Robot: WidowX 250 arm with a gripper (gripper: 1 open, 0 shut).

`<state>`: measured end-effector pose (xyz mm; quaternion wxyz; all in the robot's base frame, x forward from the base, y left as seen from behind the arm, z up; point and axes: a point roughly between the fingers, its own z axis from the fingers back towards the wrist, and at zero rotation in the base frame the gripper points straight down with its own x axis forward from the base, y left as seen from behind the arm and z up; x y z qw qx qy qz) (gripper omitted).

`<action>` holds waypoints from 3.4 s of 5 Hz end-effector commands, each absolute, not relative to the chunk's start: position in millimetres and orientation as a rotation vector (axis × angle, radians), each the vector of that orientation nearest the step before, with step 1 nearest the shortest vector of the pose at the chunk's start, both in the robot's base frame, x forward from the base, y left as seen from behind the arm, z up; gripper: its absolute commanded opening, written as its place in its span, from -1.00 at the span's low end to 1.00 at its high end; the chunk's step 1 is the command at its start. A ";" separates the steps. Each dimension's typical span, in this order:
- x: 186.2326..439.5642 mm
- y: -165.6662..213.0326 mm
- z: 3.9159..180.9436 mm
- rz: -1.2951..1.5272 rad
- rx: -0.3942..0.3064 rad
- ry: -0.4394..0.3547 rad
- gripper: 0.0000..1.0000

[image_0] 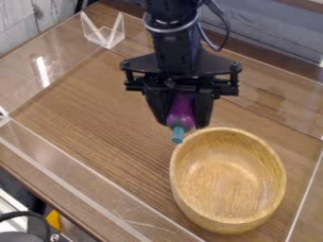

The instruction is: Remove the purple eggplant from inside the brown bowl and put it on the table

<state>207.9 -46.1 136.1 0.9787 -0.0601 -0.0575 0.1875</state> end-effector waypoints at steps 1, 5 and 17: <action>202.3 -41.4 146.0 0.354 -0.115 -0.153 -1.00; 200.6 -6.4 131.1 0.469 -0.035 -0.176 -1.00; 233.2 13.9 50.9 0.503 0.092 -0.185 1.00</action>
